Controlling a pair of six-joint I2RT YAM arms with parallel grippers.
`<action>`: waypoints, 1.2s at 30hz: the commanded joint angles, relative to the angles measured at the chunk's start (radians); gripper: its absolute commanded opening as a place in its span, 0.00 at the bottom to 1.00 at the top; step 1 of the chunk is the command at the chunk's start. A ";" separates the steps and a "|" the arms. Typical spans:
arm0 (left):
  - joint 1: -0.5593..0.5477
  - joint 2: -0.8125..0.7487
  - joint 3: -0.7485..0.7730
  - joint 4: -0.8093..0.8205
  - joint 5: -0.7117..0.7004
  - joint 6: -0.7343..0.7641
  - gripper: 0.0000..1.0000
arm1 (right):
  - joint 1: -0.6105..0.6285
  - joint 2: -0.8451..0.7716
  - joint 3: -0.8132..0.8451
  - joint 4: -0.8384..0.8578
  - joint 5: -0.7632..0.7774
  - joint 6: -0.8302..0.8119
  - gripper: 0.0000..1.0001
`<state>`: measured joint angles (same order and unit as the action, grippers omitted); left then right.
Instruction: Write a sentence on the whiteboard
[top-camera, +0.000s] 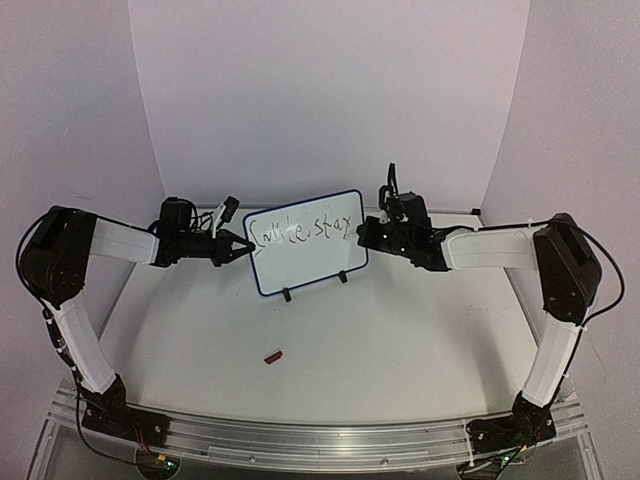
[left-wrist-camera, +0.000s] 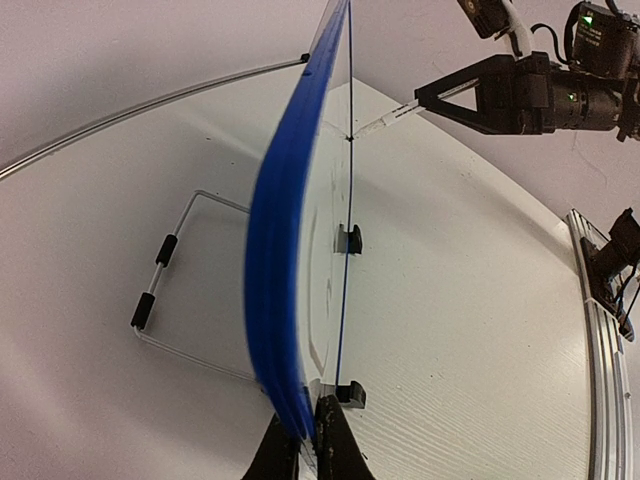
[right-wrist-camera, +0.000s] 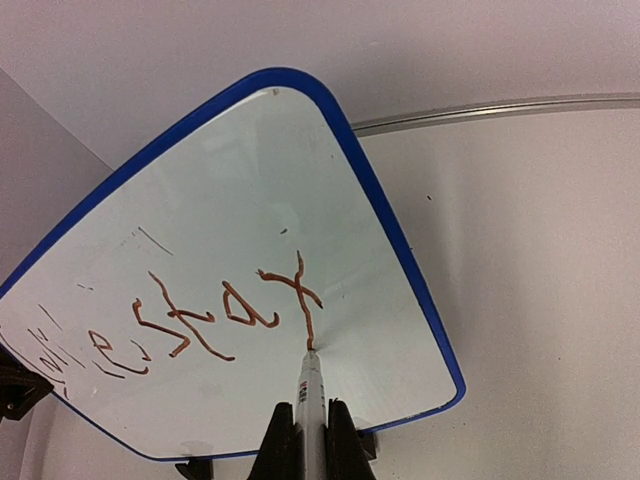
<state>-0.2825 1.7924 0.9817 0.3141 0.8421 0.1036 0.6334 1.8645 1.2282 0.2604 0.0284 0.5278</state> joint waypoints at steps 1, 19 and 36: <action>-0.001 0.003 0.003 -0.067 -0.094 0.066 0.00 | 0.005 -0.017 -0.005 0.000 -0.005 -0.002 0.00; 0.000 -0.002 -0.002 -0.064 -0.097 0.063 0.00 | 0.045 -0.182 -0.034 -0.048 -0.019 -0.053 0.00; -0.001 0.005 -0.003 -0.059 -0.096 0.061 0.00 | 0.225 -0.060 0.028 0.066 -0.035 -0.111 0.00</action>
<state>-0.2825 1.7924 0.9817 0.3138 0.8417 0.1040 0.8352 1.7453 1.2062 0.2529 -0.0033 0.4245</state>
